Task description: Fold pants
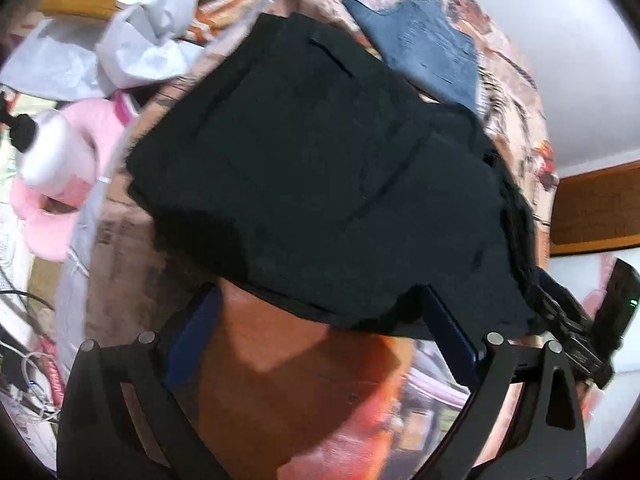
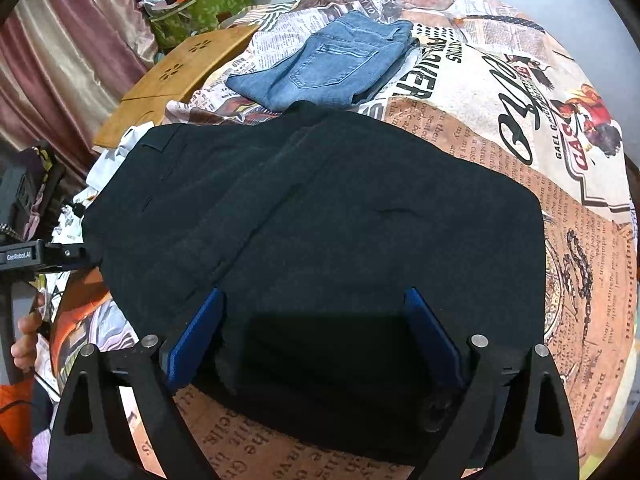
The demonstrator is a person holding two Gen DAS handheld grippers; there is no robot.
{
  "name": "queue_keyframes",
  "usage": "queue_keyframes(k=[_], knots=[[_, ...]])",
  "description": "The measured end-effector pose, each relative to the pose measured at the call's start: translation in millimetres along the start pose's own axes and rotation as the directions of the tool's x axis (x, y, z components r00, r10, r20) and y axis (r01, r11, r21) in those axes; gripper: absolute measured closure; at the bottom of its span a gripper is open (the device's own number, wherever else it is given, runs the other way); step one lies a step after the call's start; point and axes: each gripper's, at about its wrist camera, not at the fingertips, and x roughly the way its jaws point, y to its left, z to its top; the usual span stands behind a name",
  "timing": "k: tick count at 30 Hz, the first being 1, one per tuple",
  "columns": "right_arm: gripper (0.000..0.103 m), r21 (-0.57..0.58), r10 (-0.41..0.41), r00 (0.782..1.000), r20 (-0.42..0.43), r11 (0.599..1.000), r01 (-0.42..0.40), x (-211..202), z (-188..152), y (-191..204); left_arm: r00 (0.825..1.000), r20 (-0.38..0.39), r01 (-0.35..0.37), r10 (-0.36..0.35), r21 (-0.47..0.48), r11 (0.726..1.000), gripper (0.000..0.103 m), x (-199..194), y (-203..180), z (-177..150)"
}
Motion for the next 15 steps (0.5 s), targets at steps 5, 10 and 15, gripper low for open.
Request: queue_keyframes(k=[5,10,15], knots=[[0.006,-0.007,0.007,1.0,0.0,1.0,-0.007,2.3,0.5,2.1,0.985,-0.034,0.166,-0.17,-0.101,0.981,0.001,14.5,10.3,9.4],[0.005,-0.002,0.018,1.0,0.004,1.0,-0.018,2.5,-0.9,1.4,0.993,-0.008,0.119,-0.121,-0.126,0.985,0.001,28.0,7.7,34.6],[0.004,-0.006,0.026,1.0,0.007,1.0,-0.026,3.3,-2.8,2.3,0.984,0.098,-0.148,0.149,-0.021,0.989,0.033,29.1,-11.3,45.9]])
